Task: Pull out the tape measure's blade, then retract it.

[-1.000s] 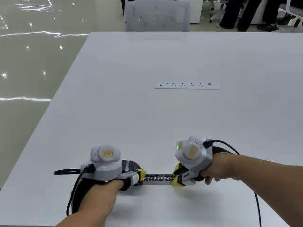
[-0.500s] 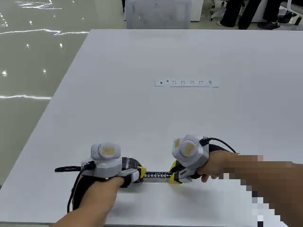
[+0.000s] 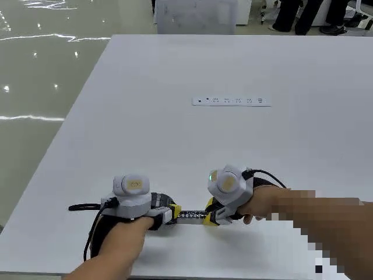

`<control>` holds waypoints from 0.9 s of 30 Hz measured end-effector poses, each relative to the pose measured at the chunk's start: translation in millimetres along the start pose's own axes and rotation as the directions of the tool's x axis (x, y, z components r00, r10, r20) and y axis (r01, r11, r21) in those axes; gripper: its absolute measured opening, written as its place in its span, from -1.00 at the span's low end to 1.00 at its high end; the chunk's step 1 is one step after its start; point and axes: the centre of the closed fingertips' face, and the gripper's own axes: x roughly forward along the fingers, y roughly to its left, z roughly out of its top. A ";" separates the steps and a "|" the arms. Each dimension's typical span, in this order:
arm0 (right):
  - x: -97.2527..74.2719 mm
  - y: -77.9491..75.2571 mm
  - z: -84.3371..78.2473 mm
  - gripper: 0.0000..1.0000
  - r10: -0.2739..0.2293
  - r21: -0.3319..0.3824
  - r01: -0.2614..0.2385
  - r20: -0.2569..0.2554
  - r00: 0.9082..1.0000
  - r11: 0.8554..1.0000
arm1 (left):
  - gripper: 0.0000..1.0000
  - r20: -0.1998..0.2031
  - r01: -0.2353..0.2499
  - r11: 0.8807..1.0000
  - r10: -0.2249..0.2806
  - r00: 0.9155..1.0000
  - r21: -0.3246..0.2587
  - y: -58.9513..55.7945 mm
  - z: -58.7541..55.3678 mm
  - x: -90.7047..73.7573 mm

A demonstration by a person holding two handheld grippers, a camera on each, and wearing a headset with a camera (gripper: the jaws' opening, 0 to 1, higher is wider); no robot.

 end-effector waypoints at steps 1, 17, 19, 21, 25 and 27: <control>0.0 0.5 1.1 -0.72 0.000 0.000 0.000 0.002 1.000 1.000 | 0.18 0.000 0.000 1.000 0.000 1.000 0.001 0.1 0.0 0.1; 4.8 0.4 8.1 -0.72 -0.007 0.006 0.007 0.018 1.000 1.000 | 0.18 -0.001 0.002 1.000 -0.002 1.000 -0.004 0.7 0.1 0.5; 5.2 1.0 8.9 -0.72 -0.007 0.009 0.007 0.020 1.000 1.000 | 0.18 -0.001 0.003 1.000 -0.003 1.000 -0.005 0.9 0.3 0.7; 5.6 0.9 9.5 -0.72 -0.007 0.005 0.007 0.020 1.000 1.000 | 0.18 -0.003 0.004 1.000 -0.004 1.000 -0.006 0.7 0.2 0.8; 6.2 1.5 11.3 -0.72 -0.010 0.003 0.010 0.023 1.000 1.000 | 0.17 -0.005 0.007 1.000 -0.007 1.000 -0.010 0.1 -0.3 0.1; 7.3 1.2 11.7 -0.72 -0.008 0.007 0.008 0.025 1.000 1.000 | 0.17 -0.007 0.009 1.000 -0.010 1.000 -0.009 0.0 -0.3 0.3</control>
